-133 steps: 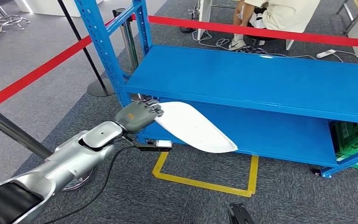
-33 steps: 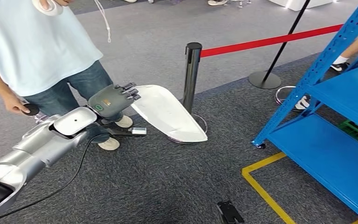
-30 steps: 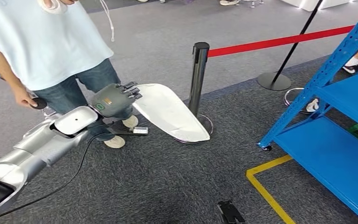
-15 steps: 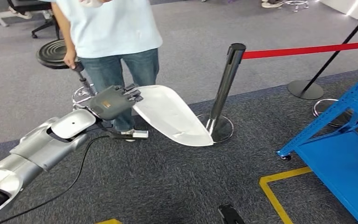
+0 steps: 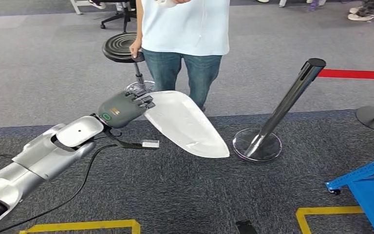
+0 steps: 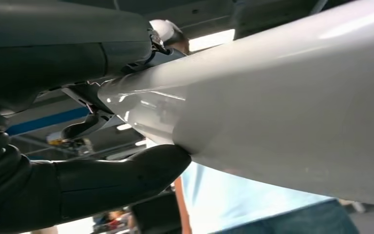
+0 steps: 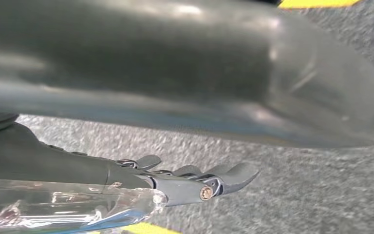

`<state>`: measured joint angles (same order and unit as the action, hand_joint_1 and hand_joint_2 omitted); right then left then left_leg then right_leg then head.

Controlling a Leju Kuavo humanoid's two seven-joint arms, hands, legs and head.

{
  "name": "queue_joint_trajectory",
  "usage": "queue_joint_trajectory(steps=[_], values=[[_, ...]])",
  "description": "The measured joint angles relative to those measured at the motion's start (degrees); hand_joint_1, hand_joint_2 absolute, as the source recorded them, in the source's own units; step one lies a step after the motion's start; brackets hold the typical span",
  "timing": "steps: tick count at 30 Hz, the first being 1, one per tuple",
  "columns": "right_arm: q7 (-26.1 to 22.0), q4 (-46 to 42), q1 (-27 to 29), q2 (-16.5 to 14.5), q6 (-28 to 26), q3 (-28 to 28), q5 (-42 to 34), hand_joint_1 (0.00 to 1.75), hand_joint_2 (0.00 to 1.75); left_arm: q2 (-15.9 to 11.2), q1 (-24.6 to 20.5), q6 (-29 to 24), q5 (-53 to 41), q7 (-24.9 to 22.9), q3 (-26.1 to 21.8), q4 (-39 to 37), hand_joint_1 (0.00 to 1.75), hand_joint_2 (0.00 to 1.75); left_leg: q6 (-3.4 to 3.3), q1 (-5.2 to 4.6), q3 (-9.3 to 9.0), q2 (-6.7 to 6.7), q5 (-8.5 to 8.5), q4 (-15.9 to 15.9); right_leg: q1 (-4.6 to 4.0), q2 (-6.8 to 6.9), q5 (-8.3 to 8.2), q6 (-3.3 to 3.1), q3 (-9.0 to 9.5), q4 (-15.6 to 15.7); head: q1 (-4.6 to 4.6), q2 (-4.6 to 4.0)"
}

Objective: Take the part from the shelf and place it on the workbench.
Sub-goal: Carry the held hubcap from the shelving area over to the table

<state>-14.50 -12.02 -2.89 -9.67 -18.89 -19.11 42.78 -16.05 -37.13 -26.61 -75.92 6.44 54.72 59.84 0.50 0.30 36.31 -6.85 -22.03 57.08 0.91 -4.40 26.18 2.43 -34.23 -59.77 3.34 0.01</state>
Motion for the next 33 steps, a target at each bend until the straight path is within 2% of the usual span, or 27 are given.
queue_joint_trajectory(steps=[2,3,4,5,6,7,8,9,10,11,12,13,15,16,17,18,20,21,22,23,24,25,26,27,29,31,33], values=[[0.55,0.20,1.01,0.11,-0.69,-0.27,-0.13,0.00,0.00,-1.16,2.21,-0.23,-0.28,-1.04,-0.01,1.29,1.69,1.75,0.62,0.18,0.15,-0.95,0.24,-0.30,-0.15,0.78,0.00,-0.55,0.32,0.26,0.01,0.00],[0.99,0.25,1.38,0.20,-0.86,-0.41,-0.20,0.00,0.00,-1.59,3.37,-0.40,-0.54,-1.48,0.00,1.73,1.69,1.75,0.88,0.18,0.28,-0.52,0.03,-0.18,-0.16,1.32,-0.09,-0.94,0.43,0.41,0.03,0.01],[1.44,0.29,1.66,0.26,-0.98,-0.53,-0.25,0.00,0.00,-1.86,4.35,-0.57,-0.85,-1.81,0.01,2.07,1.69,1.75,1.11,0.09,0.78,0.70,-0.73,0.77,-0.15,1.91,-0.17,-1.35,0.54,0.58,0.21,0.00],[1.86,0.31,1.89,0.31,-1.10,-0.64,-0.32,0.00,0.00,-1.97,5.09,-0.71,-1.19,-2.07,0.02,2.34,1.69,1.75,1.31,-0.01,1.87,2.38,-2.13,2.98,-0.13,2.57,-0.24,-1.71,0.63,0.75,0.40,0.00],[2.18,0.32,2.09,0.37,-1.23,-0.74,-0.39,0.00,0.00,-1.96,5.62,-0.79,-1.54,-2.21,0.03,2.49,1.69,1.75,1.45,-0.10,3.47,4.26,-3.95,6.31,-0.25,3.24,-0.21,-1.96,0.68,0.81,0.60,0.00],[2.45,0.33,2.29,0.44,-1.35,-0.86,-0.49,0.00,0.00,-1.89,6.03,-0.81,-1.87,-2.29,0.07,2.57,1.69,1.75,1.56,-0.08,5.50,5.41,-5.83,10.46,-0.36,4.03,-0.14,-2.14,0.70,0.82,0.78,0.00],[2.63,0.34,2.47,0.52,-1.42,-1.01,-0.58,0.00,0.00,-1.75,6.38,-0.77,-2.16,-2.30,0.15,2.59,1.69,1.75,1.64,-0.03,7.29,5.93,-7.13,14.05,-0.43,4.86,-0.06,-2.22,0.72,0.82,0.79,0.00],[2.70,0.34,2.58,0.61,-1.46,-1.18,-0.64,0.00,0.00,-1.58,6.71,-0.69,-2.42,-2.23,0.25,2.59,1.69,1.75,1.69,0.03,8.31,6.13,-7.42,16.01,-0.47,5.68,0.03,-2.26,0.74,0.82,0.79,0.00],[2.68,0.34,2.62,0.69,-1.46,-1.38,-0.68,0.00,0.00,-1.37,6.93,-0.58,-2.60,-2.12,0.34,2.59,1.69,1.75,1.71,0.08,8.28,6.26,-6.69,15.91,-0.48,6.50,0.13,-2.26,0.79,0.82,0.80,0.00],[2.54,0.34,2.59,0.74,-1.41,-1.56,-0.70,0.00,0.00,-1.11,7.00,-0.49,-2.78,-1.96,0.39,2.59,1.69,1.75,1.70,0.12,6.95,6.64,-5.02,13.42,-0.47,7.26,0.25,-2.15,0.90,0.81,0.80,0.00],[2.25,0.34,2.52,0.78,-1.34,-1.68,-0.70,0.00,0.00,-0.81,6.91,-0.40,-2.93,-1.74,0.42,2.59,1.69,1.75,1.67,0.12,4.88,7.63,-3.04,9.68,-0.49,7.94,0.41,-1.97,1.09,0.81,0.81,0.00],[1.78,0.34,2.44,0.85,-1.24,-1.76,-0.67,0.00,0.00,-0.39,6.63,-0.33,-3.07,-1.49,0.43,2.59,1.69,1.75,1.68,-0.10,2.69,9.35,-1.61,5.72,-0.69,8.59,0.67,-1.67,1.28,0.71,0.91,0.00],[0.56,0.34,2.27,1.03,-1.08,-1.80,-0.48,0.00,0.00,0.56,5.85,-0.11,-3.29,-1.02,0.50,2.58,1.69,1.75,1.19,-0.43,0.19,11.60,-0.55,1.10,-1.21,9.88,1.16,-1.09,1.69,0.69,0.91,-0.01],[0.00,0.34,2.16,1.15,-1.04,-1.81,-0.35,0.00,0.00,0.97,5.46,0.08,-3.34,-0.83,0.56,2.57,1.69,1.75,0.87,-0.61,-0.03,11.69,-0.74,0.48,-1.42,10.62,1.37,-0.85,1.90,0.75,0.86,0.00],[-0.45,0.34,2.01,1.25,-1.01,-1.81,-0.23,0.00,0.00,1.22,5.16,0.26,-3.39,-0.68,0.62,2.56,1.69,1.75,0.42,-0.55,0.05,10.82,-0.75,0.49,-1.44,11.35,1.52,-0.66,2.17,0.90,0.73,0.01],[-0.74,0.33,1.83,1.34,-0.96,-1.82,-0.16,0.00,0.00,1.43,4.88,0.41,-3.41,-0.56,0.67,2.54,1.69,1.75,0.13,-0.48,0.02,10.08,-0.72,0.41,-1.33,11.22,1.82,-0.36,2.29,0.78,0.63,0.00],[-1.08,0.33,1.56,1.48,-0.86,-1.83,-0.10,0.00,0.00,1.78,4.14,0.58,-3.44,-0.43,0.73,2.49,1.69,1.75,-0.58,-0.24,-0.11,8.59,-0.65,0.31,-0.98,8.58,3.63,0.16,1.18,-1.98,0.42,0.01],[-1.15,0.33,1.52,1.52,-0.83,-1.83,-0.10,0.00,0.00,2.04,3.74,0.63,-3.44,-0.41,0.78,2.47,1.69,1.75,-0.88,-0.13,-0.14,7.82,-0.62,0.28,-0.84,6.66,5.25,0.33,-0.41,-5.25,0.26,0.01],[-1.21,0.34,1.59,1.58,-0.82,-1.84,-0.13,0.00,0.00,2.25,3.41,0.67,-3.44,-0.41,0.85,2.46,1.69,1.75,-1.10,-0.12,-0.14,7.00,-0.63,0.28,-0.79,5.37,7.02,0.35,-2.44,-9.31,0.08,0.01],[-1.25,0.35,1.68,1.65,-0.81,-1.87,-0.18,0.00,0.00,2.46,3.20,0.67,-3.44,-0.39,0.97,2.46,1.69,1.75,-1.24,-0.14,-0.13,6.13,-0.63,0.28,-0.79,4.78,8.36,0.34,-4.51,-13.15,-0.08,0.01],[-1.28,0.36,1.74,1.73,-0.81,-1.95,-0.22,0.00,0.00,2.60,3.11,0.67,-3.44,-0.36,1.11,2.45,1.69,1.75,-1.26,-0.15,-0.14,5.19,-0.63,0.29,-0.80,4.52,8.80,0.30,-6.05,-15.58,-0.18,0.01],[-1.32,0.36,1.75,1.80,-0.80,-2.03,-0.27,0.00,0.00,2.67,3.06,0.67,-3.44,-0.33,1.25,2.45,1.69,1.75,-1.24,-0.16,-0.18,4.28,-0.62,0.30,-0.79,4.40,8.07,0.23,-6.61,-15.84,-0.26,0.01],[-1.33,0.36,1.67,1.86,-0.80,-2.11,-0.28,0.00,0.00,2.70,2.96,0.67,-3.44,-0.30,1.34,2.44,1.69,1.75,-1.21,-0.12,-0.24,3.37,-0.60,0.31,-0.72,4.20,6.26,0.15,-6.05,-13.81,-0.29,0.01],[-1.31,0.35,1.53,1.89,-0.76,-2.16,-0.26,0.00,0.00,2.73,2.78,0.67,-3.44,-0.30,1.39,2.43,1.69,1.75,-1.12,-0.04,-0.31,2.49,-0.59,0.34,-0.58,3.61,3.87,0.13,-4.58,-10.04,-0.31,0.01],[-1.23,0.38,1.19,1.92,-0.54,-2.18,-0.17,0.00,0.00,2.80,2.19,0.73,-3.47,-0.29,1.44,2.43,1.69,1.75,-0.65,0.01,-0.19,0.88,-0.53,0.56,-0.13,1.16,0.73,0.24,-1.35,-2.77,-0.34,0.01],[-1.17,0.40,0.87,1.95,-0.28,-2.20,-0.15,0.00,0.00,2.78,1.70,0.82,-3.50,-0.28,1.55,2.40,1.69,1.75,0.15,0.18,0.22,-0.39,-0.20,0.55,-0.05,-0.10,0.26,0.18,-0.03,-0.22,-0.37,0.00],[-1.19,0.41,0.68,1.97,-0.14,-2.25,-0.25,0.00,0.00,2.56,1.57,0.96,-3.48,-0.27,1.67,2.23,1.69,1.75,0.92,0.48,0.52,-1.06,0.14,0.24,-0.25,1.00,-0.07,-0.46,0.19,0.06,-0.37,0.00]])
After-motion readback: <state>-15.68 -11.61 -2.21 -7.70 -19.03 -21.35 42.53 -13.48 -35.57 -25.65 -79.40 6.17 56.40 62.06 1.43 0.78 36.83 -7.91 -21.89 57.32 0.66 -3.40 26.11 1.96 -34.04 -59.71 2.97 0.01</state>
